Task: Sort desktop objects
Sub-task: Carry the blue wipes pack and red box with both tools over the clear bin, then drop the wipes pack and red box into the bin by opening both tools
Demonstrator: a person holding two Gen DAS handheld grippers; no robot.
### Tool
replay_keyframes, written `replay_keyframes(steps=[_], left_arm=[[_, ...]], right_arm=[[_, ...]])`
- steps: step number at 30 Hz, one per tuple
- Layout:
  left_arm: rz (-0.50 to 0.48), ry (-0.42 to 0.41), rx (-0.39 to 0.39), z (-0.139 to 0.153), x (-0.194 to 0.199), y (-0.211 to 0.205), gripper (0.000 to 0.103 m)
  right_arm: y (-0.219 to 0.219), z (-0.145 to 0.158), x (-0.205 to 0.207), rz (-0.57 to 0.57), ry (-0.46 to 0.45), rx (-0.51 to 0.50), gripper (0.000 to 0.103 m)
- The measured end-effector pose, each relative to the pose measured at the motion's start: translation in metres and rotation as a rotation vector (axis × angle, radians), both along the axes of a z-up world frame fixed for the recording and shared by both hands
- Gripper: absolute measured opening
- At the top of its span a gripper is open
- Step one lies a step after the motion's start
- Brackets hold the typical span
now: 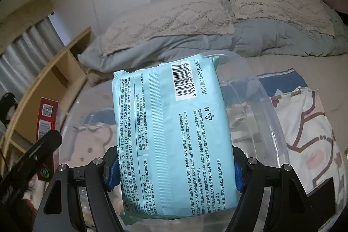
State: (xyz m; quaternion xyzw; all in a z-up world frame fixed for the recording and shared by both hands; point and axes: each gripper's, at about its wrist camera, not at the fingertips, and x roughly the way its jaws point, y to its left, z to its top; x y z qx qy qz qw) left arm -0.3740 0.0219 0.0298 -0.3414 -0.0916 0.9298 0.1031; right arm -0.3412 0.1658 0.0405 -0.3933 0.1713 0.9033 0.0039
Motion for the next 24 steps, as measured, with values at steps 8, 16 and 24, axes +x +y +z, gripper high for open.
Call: replay_keyframes(steps=[8,16,24], left_arm=[[0.0,-0.044,-0.061,-0.018,-0.006,0.003,0.061],[-0.007,-0.102,-0.037,-0.028,-0.008,0.003,0.061],[-0.035,-0.148,-0.016,-0.035,-0.009,0.013,0.061]], right_arm=[[0.0,-0.026,-0.011,-0.025,-0.105,0.032,0.087],[-0.005,-0.003,0.033,0.025,0.001,0.083,0.097],[0.012,0.023,0.048,0.032,0.086,0.046,0.097]])
